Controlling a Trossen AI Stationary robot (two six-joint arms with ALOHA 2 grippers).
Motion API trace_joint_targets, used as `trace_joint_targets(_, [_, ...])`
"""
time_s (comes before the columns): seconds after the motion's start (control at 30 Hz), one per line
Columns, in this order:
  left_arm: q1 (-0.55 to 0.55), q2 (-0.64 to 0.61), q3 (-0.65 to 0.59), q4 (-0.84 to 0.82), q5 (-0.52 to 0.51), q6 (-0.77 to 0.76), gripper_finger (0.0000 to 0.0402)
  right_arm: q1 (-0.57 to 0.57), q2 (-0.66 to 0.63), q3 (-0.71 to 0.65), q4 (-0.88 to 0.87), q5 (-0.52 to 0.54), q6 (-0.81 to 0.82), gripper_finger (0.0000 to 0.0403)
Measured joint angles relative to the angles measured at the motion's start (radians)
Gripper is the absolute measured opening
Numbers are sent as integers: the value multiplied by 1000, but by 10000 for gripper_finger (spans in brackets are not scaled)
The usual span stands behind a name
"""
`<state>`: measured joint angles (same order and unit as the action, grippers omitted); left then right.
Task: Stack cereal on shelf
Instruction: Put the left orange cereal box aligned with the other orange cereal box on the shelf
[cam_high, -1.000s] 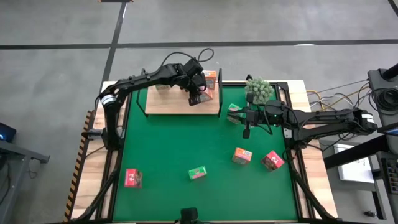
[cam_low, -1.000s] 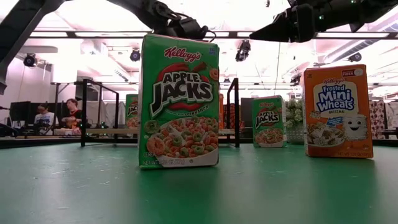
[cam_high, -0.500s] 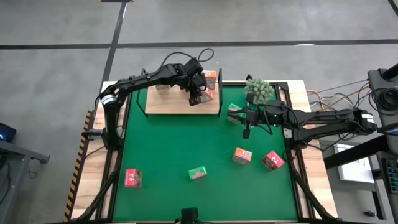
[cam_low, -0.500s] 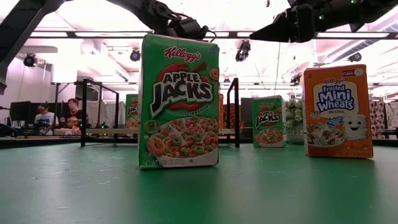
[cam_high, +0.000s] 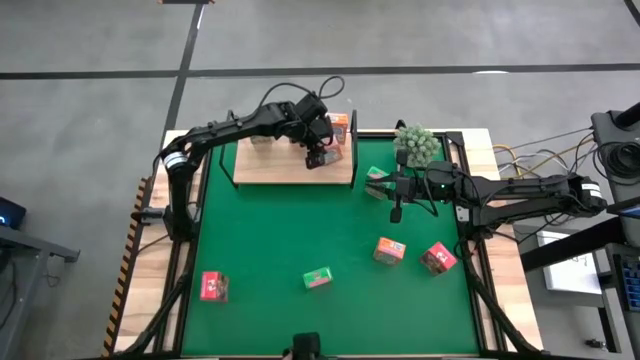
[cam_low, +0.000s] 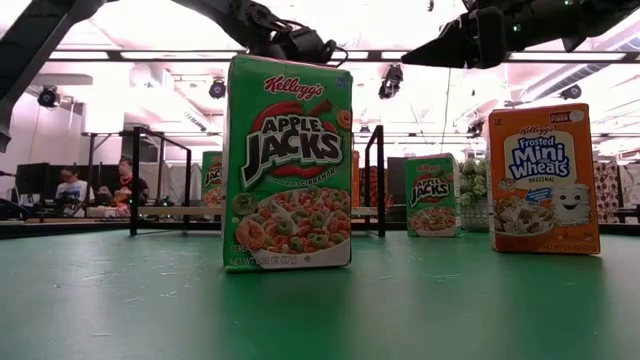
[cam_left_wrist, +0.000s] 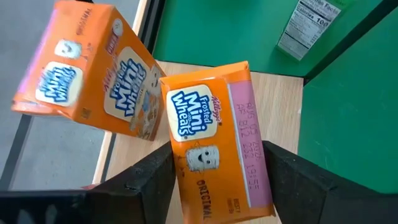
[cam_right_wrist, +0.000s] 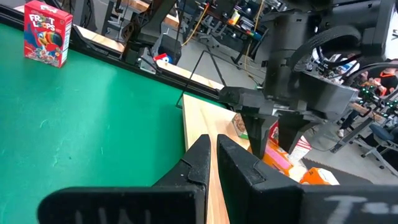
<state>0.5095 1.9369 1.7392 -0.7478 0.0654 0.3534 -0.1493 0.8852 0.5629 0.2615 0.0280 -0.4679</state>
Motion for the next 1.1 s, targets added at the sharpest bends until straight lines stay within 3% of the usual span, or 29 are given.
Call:
trace_joint_targets(0.33, [-2,-1,63,-22,-1,4,210,0,0,0,-3,0,0,18])
trace_joint_targets(0.67, [-47,-6,197,-193,-6,19,208,0,0,0,-3,0,3,18])
trace_joint_targets(0.77, [-78,-16,212,-236,-62,20,198,0,0,0,-3,0,3,18])
trace_joint_targets(0.93, [-139,-82,112,-223,-176,21,164,0,0,0,-6,0,12,18])
trace_joint_targets(1.1, [-160,-202,-104,-63,-211,4,126,0,0,0,-20,0,24,18])
